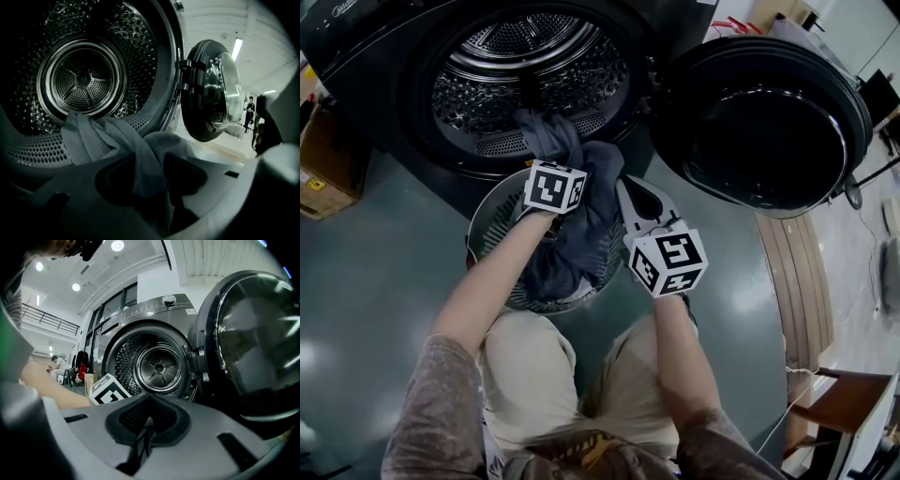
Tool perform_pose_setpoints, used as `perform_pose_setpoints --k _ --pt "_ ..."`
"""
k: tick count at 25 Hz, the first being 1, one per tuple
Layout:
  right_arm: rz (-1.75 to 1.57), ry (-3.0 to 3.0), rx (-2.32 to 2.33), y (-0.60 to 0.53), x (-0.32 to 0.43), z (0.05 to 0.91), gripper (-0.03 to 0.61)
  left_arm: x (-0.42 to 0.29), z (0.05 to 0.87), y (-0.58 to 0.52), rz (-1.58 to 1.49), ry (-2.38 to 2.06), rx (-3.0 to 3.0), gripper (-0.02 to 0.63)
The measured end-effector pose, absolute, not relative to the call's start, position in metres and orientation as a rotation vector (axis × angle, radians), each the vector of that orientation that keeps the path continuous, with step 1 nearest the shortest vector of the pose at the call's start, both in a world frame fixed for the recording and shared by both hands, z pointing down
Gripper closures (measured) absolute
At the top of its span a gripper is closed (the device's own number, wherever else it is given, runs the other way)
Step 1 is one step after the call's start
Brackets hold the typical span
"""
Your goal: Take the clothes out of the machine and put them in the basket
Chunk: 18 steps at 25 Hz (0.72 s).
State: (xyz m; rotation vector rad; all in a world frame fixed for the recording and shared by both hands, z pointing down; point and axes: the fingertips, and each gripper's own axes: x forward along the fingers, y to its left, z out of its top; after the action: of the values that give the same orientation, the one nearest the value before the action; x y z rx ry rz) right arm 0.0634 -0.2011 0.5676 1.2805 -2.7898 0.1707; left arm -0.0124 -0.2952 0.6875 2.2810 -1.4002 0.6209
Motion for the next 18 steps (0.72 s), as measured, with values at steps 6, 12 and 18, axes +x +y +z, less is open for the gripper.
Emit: perform_pose_setpoints --k 6,12,18 --pt "0.167 -2.789 1.282 -0.201 0.065 0.568 0.581 0.003 0.686 -0.29 0.627 -1.364 2.322 0.564" --pt "0.169 -2.791 1.286 -0.202 0.068 0.569 0.581 -0.004 0.667 -0.274 0.575 -1.325 2.317 0.575" --pt "0.182 -2.803 1.281 -0.205 0.07 0.572 0.581 -0.023 0.634 -0.221 0.501 -1.265 2.344 0.575"
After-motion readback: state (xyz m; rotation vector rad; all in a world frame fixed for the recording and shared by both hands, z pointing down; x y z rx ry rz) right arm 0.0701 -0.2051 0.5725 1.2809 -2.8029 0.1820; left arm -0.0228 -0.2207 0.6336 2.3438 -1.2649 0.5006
